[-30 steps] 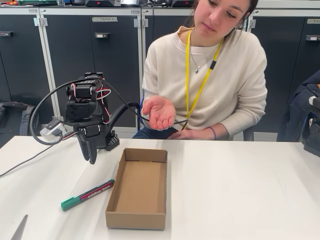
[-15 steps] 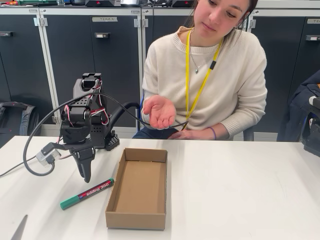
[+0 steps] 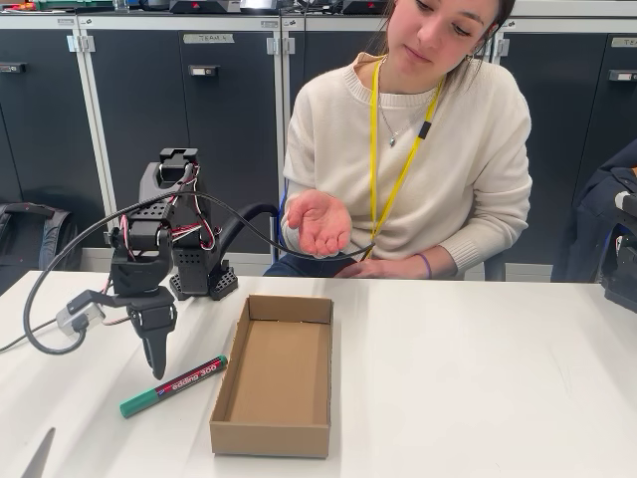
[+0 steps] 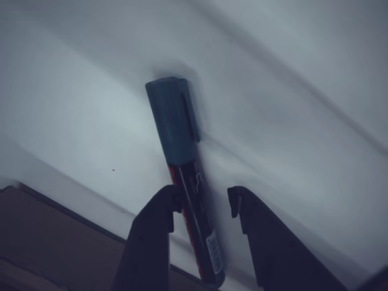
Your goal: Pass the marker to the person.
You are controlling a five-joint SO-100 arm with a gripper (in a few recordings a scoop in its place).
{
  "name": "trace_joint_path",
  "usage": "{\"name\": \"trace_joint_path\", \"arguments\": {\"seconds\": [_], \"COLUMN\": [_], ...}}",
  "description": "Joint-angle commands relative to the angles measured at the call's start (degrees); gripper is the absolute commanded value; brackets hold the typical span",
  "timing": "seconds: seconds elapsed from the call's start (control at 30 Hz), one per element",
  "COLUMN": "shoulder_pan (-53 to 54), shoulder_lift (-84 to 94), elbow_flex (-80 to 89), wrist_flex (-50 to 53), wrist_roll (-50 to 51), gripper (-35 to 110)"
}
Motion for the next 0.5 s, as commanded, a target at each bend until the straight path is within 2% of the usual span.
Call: {"name": "trace_joint_path", "arguments": {"seconds": [0.0, 0.47], "shoulder_pan": [0.79, -1.85], "shoulder_lift": [-0.79, -6.86], "elbow_flex": [-3.78, -4.92], "wrist_flex": [-0.7, -1.41], "wrist_roll": [-0.18, 1.14], "gripper": [17, 17]}}
